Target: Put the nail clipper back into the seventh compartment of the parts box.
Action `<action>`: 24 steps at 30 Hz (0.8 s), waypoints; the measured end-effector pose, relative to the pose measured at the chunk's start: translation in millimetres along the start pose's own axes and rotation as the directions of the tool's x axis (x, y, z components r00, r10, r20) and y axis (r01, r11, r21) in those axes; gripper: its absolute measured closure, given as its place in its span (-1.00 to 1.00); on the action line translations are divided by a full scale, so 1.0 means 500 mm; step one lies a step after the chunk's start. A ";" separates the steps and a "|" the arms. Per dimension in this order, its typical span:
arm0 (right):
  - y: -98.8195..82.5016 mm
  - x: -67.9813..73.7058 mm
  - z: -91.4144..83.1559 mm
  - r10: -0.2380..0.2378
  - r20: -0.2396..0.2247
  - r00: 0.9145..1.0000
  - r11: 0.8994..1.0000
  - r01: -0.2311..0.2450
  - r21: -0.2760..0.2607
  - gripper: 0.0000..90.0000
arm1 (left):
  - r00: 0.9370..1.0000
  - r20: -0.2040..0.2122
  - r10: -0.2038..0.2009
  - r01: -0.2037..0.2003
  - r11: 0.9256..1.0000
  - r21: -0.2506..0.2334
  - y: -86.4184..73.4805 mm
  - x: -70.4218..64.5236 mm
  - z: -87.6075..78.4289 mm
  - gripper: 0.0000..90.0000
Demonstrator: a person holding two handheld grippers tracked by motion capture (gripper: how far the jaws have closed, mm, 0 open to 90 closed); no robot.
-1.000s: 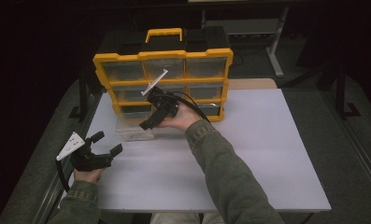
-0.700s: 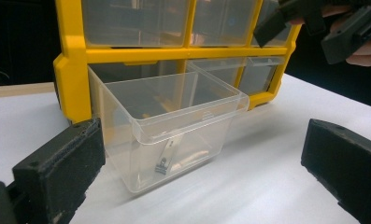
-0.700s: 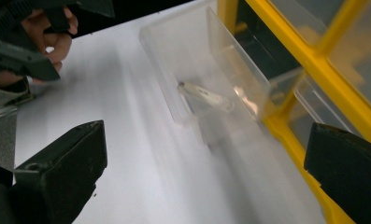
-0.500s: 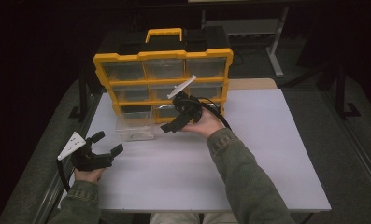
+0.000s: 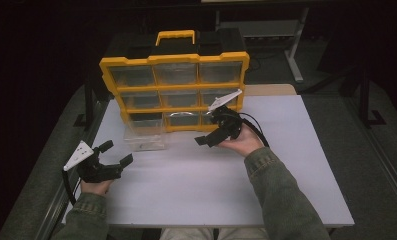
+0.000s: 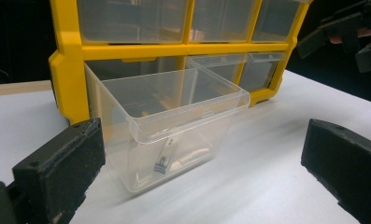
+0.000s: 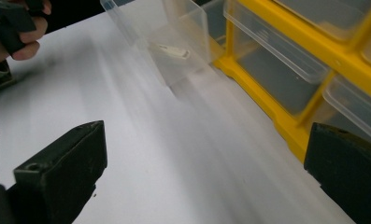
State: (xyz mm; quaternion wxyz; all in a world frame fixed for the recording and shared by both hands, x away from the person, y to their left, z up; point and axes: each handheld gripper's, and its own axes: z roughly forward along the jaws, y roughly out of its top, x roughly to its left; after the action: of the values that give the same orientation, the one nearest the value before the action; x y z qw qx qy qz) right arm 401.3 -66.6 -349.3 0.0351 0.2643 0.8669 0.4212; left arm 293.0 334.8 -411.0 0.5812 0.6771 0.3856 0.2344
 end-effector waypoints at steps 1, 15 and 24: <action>-0.007 -0.003 -0.004 0.001 0.001 1.000 1.000 -0.001 -0.008 -1.00 | 1.000 0.001 0.001 -0.001 1.000 0.001 0.000 0.000 0.001 -1.00; -0.090 -0.028 -0.054 0.050 0.046 0.998 0.996 -0.047 -0.070 -1.00 | 1.000 0.005 -0.008 0.008 1.000 0.006 -0.002 0.000 0.003 -1.00; -0.160 -0.037 -0.087 0.071 0.083 0.994 0.990 -0.060 -0.131 -1.00 | 1.000 0.002 -0.006 0.006 1.000 0.008 -0.002 -0.001 0.002 -1.00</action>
State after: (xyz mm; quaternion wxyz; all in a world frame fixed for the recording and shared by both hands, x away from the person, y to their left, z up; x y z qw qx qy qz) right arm 370.8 -146.8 -384.4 0.0762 0.3081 0.8266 0.4648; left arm 293.4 333.6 -411.9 0.5797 0.6786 0.3877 0.2304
